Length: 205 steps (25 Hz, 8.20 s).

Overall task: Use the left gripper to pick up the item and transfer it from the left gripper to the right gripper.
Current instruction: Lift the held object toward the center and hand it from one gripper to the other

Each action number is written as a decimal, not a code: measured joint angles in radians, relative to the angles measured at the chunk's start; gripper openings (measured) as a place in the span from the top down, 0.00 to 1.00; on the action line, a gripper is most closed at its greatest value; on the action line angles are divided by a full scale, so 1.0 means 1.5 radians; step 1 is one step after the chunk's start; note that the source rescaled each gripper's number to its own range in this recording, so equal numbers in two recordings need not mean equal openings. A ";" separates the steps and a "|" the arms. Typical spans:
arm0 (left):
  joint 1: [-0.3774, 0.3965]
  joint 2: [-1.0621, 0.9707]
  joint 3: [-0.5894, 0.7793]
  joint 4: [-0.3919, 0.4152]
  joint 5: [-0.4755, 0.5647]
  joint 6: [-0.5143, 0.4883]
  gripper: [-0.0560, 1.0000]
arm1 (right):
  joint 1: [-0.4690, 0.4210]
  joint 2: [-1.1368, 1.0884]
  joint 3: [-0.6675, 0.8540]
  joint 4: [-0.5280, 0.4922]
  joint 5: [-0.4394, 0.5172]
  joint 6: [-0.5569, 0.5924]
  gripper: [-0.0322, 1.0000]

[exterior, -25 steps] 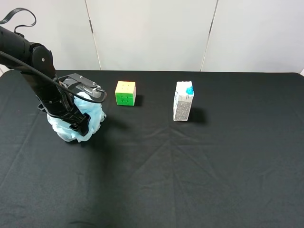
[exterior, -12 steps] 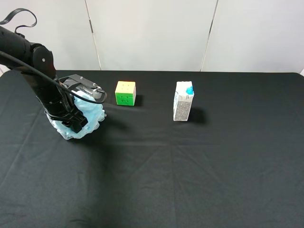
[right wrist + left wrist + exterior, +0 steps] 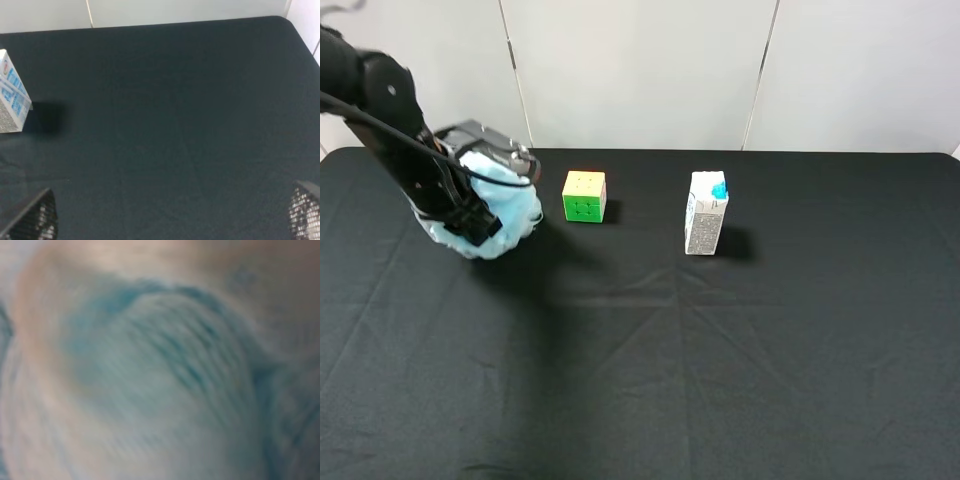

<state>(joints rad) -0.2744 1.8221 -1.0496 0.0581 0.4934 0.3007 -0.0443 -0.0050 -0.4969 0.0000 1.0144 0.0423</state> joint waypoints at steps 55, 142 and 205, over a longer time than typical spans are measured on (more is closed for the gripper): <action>-0.053 -0.257 -0.001 -0.275 0.172 0.409 0.89 | 0.000 0.000 0.000 0.000 0.000 0.000 0.00; -0.314 -0.257 -0.001 -0.318 0.186 0.698 0.93 | 0.613 0.711 -0.203 0.371 -0.376 -0.640 0.00; -0.314 -0.256 0.000 -0.315 0.136 0.700 0.24 | 0.613 0.854 -0.221 0.526 -0.443 -0.783 0.85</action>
<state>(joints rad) -0.7458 1.4380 -1.0496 -0.4137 0.6977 1.3508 0.8746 1.2754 -0.8285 0.7888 0.3504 -1.1328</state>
